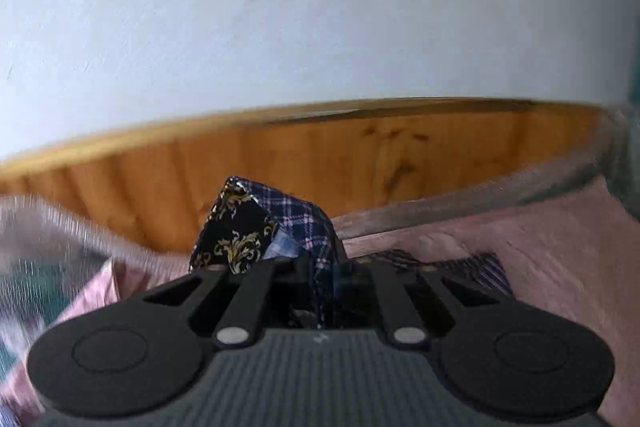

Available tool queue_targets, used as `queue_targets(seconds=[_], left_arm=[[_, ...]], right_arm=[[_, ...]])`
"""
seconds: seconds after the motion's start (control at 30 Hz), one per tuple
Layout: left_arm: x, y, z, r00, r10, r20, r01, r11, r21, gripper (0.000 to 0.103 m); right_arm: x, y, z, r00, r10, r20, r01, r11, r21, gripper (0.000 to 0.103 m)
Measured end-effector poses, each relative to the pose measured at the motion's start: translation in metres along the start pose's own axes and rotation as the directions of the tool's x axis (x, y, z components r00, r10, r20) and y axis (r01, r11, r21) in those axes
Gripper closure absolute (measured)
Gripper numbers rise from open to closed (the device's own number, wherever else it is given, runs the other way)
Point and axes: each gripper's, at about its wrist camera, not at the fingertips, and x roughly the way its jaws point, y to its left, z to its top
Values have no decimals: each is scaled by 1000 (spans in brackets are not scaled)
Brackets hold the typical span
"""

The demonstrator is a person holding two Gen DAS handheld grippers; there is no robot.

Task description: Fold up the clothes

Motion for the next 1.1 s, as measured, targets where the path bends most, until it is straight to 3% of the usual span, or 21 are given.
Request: queue_targets(seconds=[0.07, 0.1, 0.17, 0.27, 0.3, 0.37, 0.43, 0.57, 0.73, 0.87, 0.9, 0.97, 1.0, 1.1], left_arm=[[-32, -37, -5, 996, -62, 68, 54, 992, 114, 95], [-52, -59, -10, 989, -117, 89, 100, 979, 175, 95], [-91, -104, -24, 964, -240, 111, 198, 933, 300, 95], [-134, -180, -73, 898, -438, -26, 404, 803, 438, 96], [-138, -203, -95, 882, -463, -90, 449, 767, 458, 96], [-137, -240, -133, 866, -462, -193, 495, 733, 467, 96], [-129, -262, -158, 854, -451, -258, 519, 749, 412, 96], [-117, -287, -179, 849, -414, -329, 516, 785, 343, 96], [-113, -300, -182, 853, -368, -371, 486, 820, 304, 96], [-131, -317, -182, 852, -348, -390, 487, 801, 348, 96], [-135, -322, -187, 851, -337, -404, 487, 795, 362, 97], [-136, -328, -202, 847, -309, -433, 478, 799, 365, 99], [-137, -330, -210, 844, -294, -448, 473, 801, 366, 99], [-134, -333, -233, 835, -249, -490, 451, 820, 352, 97]], right_arm=[[21, -33, 26, 999, 39, 17, -40, 996, 83, 62], [33, -50, 40, 998, 60, 27, -63, 990, 125, 70], [61, -87, 69, 991, 127, 50, -135, 967, 218, 72], [105, -145, 108, 959, 263, 105, -283, 876, 390, 72], [122, -166, 118, 945, 301, 129, -326, 830, 453, 70], [158, -199, 136, 926, 354, 131, -366, 760, 537, 64], [190, -223, 148, 932, 355, 78, -334, 750, 571, 64], [230, -241, 174, 911, 413, 10, -346, 749, 565, 63], [266, -233, 243, 883, 468, -27, -413, 804, 429, 52], [304, -224, 283, 853, 516, -78, -450, 803, 390, 37], [312, -221, 289, 858, 504, -101, -439, 821, 366, 40], [316, -215, 290, 880, 454, -139, -401, 867, 295, 92], [319, -212, 291, 890, 428, -156, -381, 888, 259, 103], [326, -203, 292, 917, 343, -202, -319, 937, 144, 103]])
